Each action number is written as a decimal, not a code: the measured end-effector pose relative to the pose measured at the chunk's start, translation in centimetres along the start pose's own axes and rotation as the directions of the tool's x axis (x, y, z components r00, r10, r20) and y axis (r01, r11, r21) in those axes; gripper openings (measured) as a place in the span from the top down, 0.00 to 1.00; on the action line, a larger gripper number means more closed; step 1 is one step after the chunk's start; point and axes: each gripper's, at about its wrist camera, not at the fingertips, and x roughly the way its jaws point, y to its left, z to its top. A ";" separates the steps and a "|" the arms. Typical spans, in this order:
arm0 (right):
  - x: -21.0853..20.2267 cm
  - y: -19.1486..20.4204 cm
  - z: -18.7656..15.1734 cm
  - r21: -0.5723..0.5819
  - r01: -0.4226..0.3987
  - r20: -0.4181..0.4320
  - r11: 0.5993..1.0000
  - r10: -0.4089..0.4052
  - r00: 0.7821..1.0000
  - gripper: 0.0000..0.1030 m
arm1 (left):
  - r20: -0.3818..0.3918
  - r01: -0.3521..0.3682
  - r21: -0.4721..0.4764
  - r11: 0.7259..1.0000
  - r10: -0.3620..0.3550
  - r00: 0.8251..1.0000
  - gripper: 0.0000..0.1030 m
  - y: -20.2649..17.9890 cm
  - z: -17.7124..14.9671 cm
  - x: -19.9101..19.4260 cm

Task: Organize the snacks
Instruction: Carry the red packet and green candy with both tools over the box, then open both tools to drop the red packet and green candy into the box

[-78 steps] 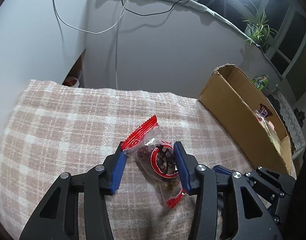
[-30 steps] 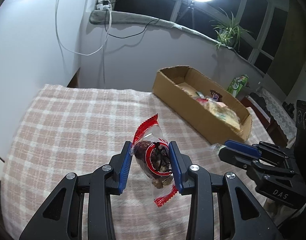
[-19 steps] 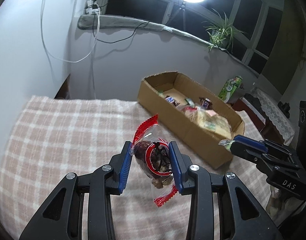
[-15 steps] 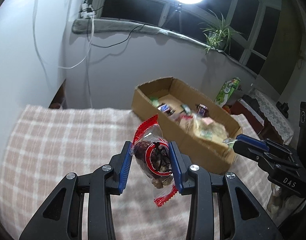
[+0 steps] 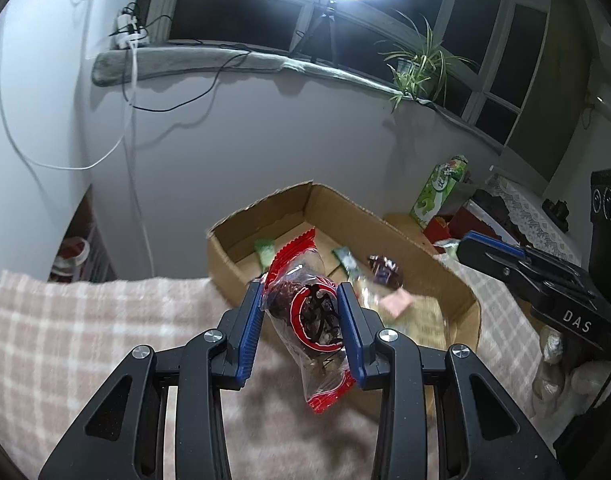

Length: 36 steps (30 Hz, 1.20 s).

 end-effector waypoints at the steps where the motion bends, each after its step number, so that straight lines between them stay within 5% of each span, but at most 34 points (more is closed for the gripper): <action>1: 0.4 -0.2 0.4 -0.002 0.002 -0.001 1.000 -0.002 1.000 0.76 | -0.001 0.003 0.001 1.000 -0.003 1.000 0.66 -0.1 0.3 0.4; 16: 6.3 -3.4 4.3 0.024 -0.012 -0.060 1.000 0.014 0.998 0.76 | -0.032 -0.028 0.044 0.999 0.029 0.999 0.66 -0.7 3.0 4.4; 36: 9.2 -4.1 3.2 0.027 -0.015 -0.138 1.000 0.019 0.990 0.76 | -0.072 -0.042 0.088 0.995 0.049 0.996 0.63 -1.5 2.4 5.7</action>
